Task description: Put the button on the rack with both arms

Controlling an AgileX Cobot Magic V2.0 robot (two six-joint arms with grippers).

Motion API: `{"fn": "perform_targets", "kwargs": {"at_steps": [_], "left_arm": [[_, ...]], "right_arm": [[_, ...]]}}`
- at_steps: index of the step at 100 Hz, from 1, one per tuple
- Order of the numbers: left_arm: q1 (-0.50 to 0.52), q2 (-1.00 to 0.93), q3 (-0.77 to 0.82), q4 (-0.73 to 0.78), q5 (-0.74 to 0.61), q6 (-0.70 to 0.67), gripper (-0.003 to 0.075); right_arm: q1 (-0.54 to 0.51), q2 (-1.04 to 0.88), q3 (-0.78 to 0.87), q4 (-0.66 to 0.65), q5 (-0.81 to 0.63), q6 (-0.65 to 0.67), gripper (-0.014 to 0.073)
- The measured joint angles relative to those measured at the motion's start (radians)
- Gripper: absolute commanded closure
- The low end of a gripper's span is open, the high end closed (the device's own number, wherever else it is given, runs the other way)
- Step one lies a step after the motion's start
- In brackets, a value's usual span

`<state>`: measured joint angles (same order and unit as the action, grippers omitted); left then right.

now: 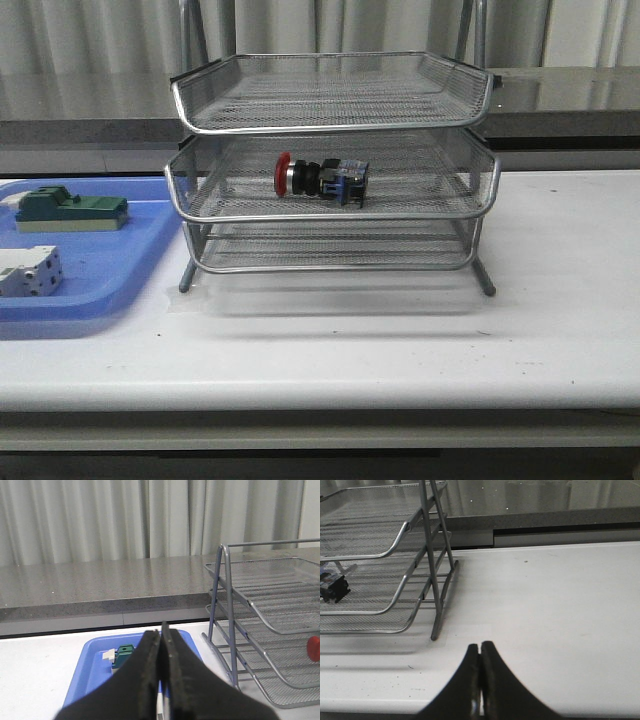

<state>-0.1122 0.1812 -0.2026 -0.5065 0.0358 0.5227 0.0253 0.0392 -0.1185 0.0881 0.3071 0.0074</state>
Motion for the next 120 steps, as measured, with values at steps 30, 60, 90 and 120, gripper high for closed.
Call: {"fn": "perform_targets", "kwargs": {"at_steps": [30, 60, 90, 120], "left_arm": [[0.000, 0.000, 0.000, 0.000, 0.000, 0.000, 0.0740], [0.000, 0.000, 0.000, 0.000, 0.000, 0.000, 0.0740], [0.000, 0.000, 0.000, 0.000, 0.000, 0.000, 0.0740], [0.000, 0.000, 0.000, 0.000, 0.000, 0.000, 0.0740]], "right_arm": [[0.000, -0.049, 0.132, -0.014, -0.075, 0.024, 0.0655], [0.000, -0.049, 0.145, -0.018, -0.118, 0.026, 0.0655], [0.000, -0.049, 0.145, -0.018, -0.118, 0.026, 0.0655], [0.000, -0.049, 0.145, -0.018, -0.118, 0.026, 0.0655]]}}
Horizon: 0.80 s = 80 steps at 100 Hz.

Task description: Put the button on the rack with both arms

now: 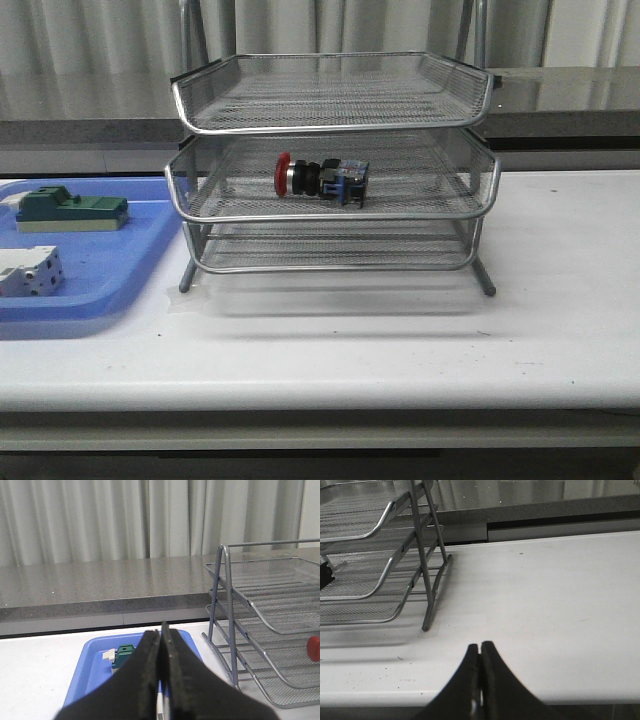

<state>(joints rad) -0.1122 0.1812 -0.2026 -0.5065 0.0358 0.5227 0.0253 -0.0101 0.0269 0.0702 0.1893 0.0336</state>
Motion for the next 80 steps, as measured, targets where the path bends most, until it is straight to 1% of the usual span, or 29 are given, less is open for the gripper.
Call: {"fn": "perform_targets", "kwargs": {"at_steps": [51, 63, 71, 80], "left_arm": [[0.000, 0.000, 0.000, 0.000, 0.000, 0.000, 0.0740], [0.000, 0.000, 0.000, 0.028, 0.002, 0.000, 0.0740], [0.000, 0.000, 0.007, 0.076, 0.002, -0.041, 0.0740], [0.000, 0.000, 0.023, 0.208, 0.002, -0.176, 0.0740]], "right_arm": [[0.000, 0.000, 0.000, 0.000, 0.000, 0.000, 0.0655], [0.000, 0.000, 0.000, 0.000, 0.000, 0.000, 0.0655], [0.000, 0.000, 0.000, 0.000, 0.000, 0.000, 0.0655], [0.000, 0.000, 0.000, 0.000, 0.000, 0.000, 0.0655]]}}
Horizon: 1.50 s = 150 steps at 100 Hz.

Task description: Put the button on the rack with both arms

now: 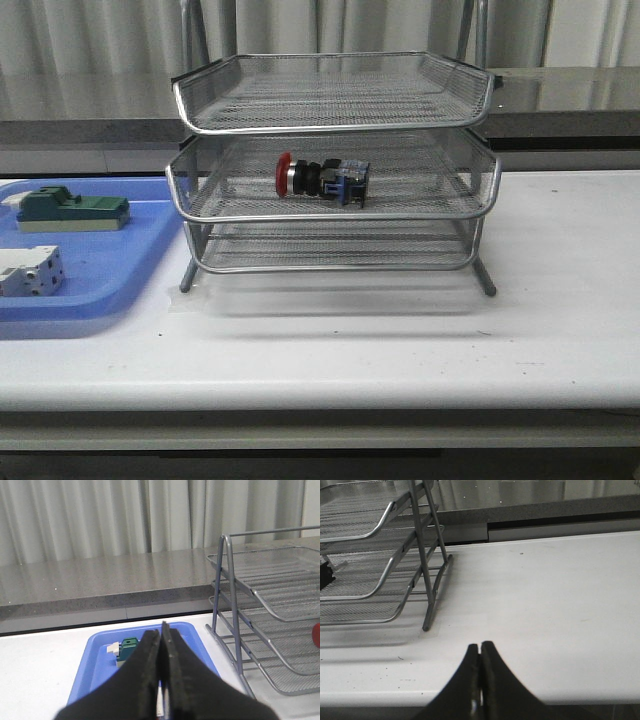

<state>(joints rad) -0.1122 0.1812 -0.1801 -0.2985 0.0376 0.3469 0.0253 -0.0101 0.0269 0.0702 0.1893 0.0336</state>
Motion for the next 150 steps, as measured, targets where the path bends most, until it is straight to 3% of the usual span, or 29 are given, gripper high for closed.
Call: {"fn": "perform_targets", "kwargs": {"at_steps": [15, 27, 71, 150], "left_arm": [[0.000, 0.000, 0.051, 0.218, -0.010, -0.245, 0.0740], [0.000, -0.004, 0.103, 0.268, -0.032, -0.302, 0.0740], [0.000, -0.186, 0.180, 0.334, -0.051, -0.354, 0.0740], [0.000, -0.186, 0.180, 0.368, -0.046, -0.371, 0.0740]], "right_arm": [[0.000, 0.000, 0.000, 0.000, 0.000, 0.000, 0.0655], [0.000, 0.000, 0.000, 0.000, 0.000, 0.000, 0.0655], [0.000, 0.000, 0.000, 0.000, 0.000, 0.000, 0.0655], [0.000, 0.000, 0.000, 0.000, 0.000, 0.000, 0.0655]]}}
